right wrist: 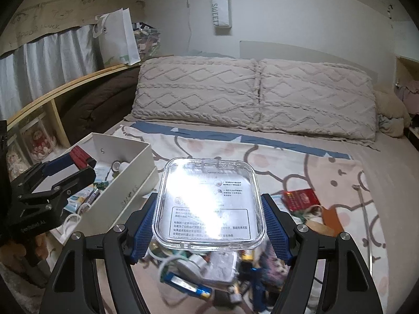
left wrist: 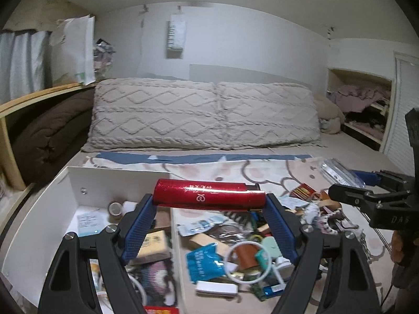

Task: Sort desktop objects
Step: 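Carry the red lighter and clear case with both grippers over the white box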

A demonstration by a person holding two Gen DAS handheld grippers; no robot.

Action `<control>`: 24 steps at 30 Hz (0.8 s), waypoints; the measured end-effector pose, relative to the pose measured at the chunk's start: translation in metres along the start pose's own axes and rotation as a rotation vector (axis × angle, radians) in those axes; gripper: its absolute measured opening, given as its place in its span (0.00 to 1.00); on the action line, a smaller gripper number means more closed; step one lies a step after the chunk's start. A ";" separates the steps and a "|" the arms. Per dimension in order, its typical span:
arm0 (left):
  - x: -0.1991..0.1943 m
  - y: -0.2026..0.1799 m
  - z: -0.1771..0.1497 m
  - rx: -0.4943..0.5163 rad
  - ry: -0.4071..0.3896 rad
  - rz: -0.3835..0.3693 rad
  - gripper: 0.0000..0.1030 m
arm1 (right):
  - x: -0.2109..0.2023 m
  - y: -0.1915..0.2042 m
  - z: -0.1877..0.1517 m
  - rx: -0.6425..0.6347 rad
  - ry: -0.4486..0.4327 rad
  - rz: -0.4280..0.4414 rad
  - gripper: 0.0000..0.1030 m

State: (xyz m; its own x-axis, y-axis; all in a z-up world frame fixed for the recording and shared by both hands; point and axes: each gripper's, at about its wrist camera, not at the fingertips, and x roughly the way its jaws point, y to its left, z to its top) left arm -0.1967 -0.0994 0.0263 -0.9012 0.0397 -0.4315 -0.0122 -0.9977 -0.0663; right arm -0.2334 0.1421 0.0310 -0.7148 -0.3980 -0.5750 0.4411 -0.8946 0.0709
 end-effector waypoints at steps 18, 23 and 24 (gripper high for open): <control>-0.017 0.098 -0.017 -0.145 -0.006 0.144 0.80 | 0.042 0.098 0.021 -0.091 0.027 0.136 0.73; -0.023 0.122 -0.026 -0.168 -0.004 0.193 0.80 | 0.051 0.117 0.024 -0.098 0.037 0.158 0.73; -0.024 0.126 -0.028 -0.174 -0.002 0.199 0.80 | 0.054 0.120 0.024 -0.097 0.041 0.162 0.73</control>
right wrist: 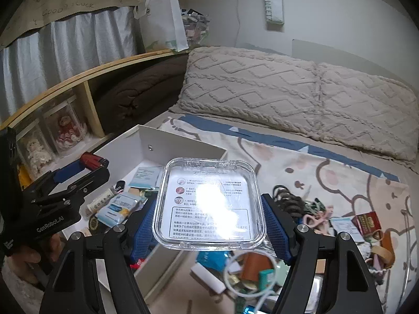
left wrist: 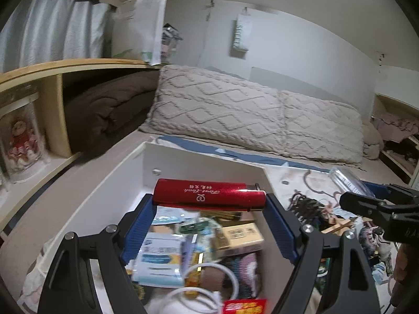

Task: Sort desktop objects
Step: 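Carry the red lighter and clear case with both grippers over the white box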

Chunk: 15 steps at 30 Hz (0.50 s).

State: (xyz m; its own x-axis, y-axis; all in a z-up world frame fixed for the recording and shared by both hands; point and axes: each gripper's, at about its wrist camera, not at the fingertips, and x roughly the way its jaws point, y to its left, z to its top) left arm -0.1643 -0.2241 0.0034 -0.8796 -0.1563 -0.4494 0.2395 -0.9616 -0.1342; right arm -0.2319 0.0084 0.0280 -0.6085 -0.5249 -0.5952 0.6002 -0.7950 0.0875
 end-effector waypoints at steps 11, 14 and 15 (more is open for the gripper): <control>-0.010 0.039 -0.013 -0.053 0.004 0.050 0.80 | 0.030 0.029 0.009 -0.019 0.033 0.017 0.73; -0.011 0.044 -0.017 -0.061 0.010 0.055 0.80 | 0.037 0.038 0.011 -0.029 0.045 0.023 0.73; -0.012 0.046 -0.018 -0.061 0.011 0.057 0.80 | 0.039 0.040 0.012 -0.033 0.048 0.025 0.73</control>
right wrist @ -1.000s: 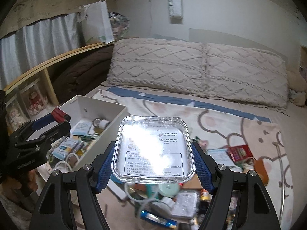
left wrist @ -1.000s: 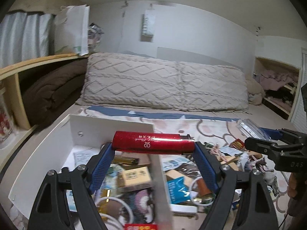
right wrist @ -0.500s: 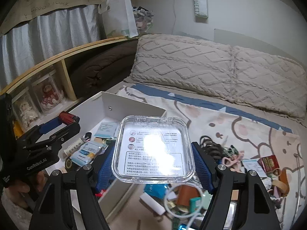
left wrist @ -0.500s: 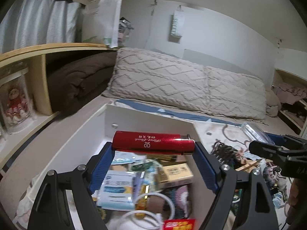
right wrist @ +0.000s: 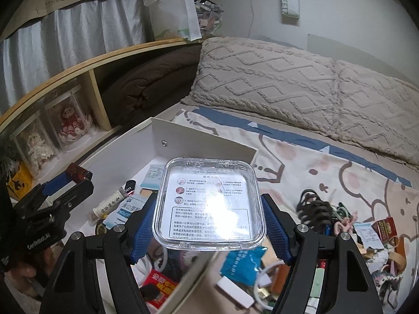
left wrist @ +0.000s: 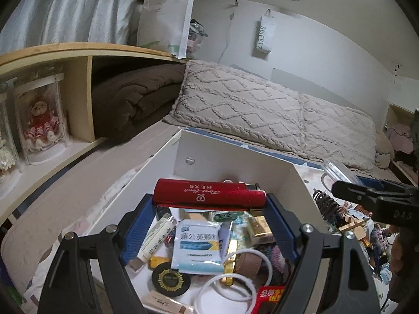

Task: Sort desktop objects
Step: 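Carry the red lighter and clear case with both grippers over the white box, then lower the clear case into the white box and open the right gripper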

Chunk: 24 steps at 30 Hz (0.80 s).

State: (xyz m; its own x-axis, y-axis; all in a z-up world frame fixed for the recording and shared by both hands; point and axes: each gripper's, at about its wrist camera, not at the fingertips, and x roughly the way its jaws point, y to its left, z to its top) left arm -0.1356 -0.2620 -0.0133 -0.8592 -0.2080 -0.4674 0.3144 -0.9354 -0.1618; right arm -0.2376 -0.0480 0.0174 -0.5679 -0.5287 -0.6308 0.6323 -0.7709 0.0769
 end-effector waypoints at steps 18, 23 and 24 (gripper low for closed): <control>-0.010 0.020 -0.019 0.030 0.022 0.051 0.80 | 0.060 0.048 0.022 -0.047 0.112 0.010 0.73; -0.010 0.022 -0.021 0.061 0.028 0.054 0.80 | 0.082 0.056 0.030 -0.032 0.149 0.007 0.73; -0.010 0.022 -0.021 0.069 0.029 0.061 0.80 | 0.087 0.058 0.032 -0.026 0.157 0.009 0.73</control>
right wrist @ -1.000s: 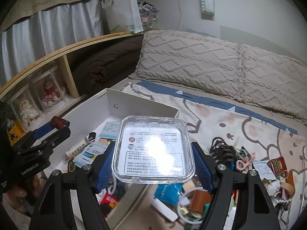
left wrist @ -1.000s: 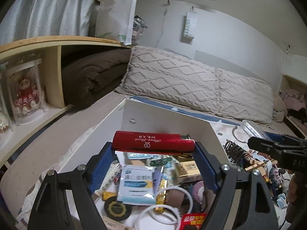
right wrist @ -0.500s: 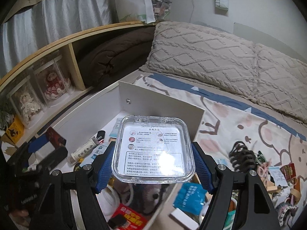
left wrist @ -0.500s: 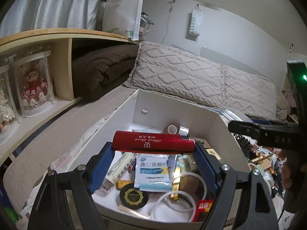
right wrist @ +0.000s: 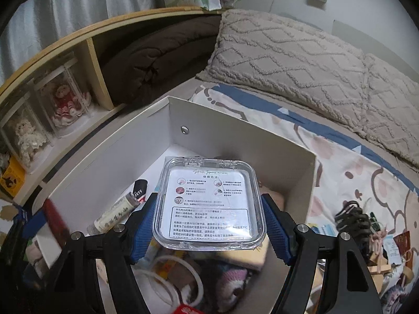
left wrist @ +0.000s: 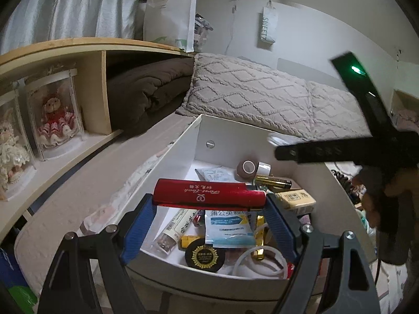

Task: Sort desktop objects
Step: 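Lower the clear case into the white box and open the right gripper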

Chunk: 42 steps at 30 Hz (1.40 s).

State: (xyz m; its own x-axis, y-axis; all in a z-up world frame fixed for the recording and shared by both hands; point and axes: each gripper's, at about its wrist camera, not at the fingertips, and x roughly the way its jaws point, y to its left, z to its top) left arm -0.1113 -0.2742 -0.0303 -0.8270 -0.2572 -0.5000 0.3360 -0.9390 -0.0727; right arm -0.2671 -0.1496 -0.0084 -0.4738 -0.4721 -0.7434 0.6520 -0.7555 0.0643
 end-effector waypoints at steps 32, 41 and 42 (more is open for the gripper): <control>0.001 0.008 -0.002 -0.007 -0.015 0.012 0.83 | 0.111 0.039 0.047 0.104 0.221 0.052 0.73; 0.000 0.006 -0.002 0.004 -0.014 0.011 0.83 | 0.111 0.039 0.048 0.099 0.246 0.047 1.00; 0.000 0.006 -0.002 0.003 -0.014 0.011 0.83 | 0.108 0.040 0.047 0.093 0.245 0.046 1.00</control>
State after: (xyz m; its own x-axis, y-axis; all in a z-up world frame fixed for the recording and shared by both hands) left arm -0.1083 -0.2790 -0.0323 -0.8297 -0.2704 -0.4884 0.3437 -0.9368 -0.0652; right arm -0.3205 -0.2522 -0.0549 -0.2799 -0.3912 -0.8767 0.6066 -0.7799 0.1543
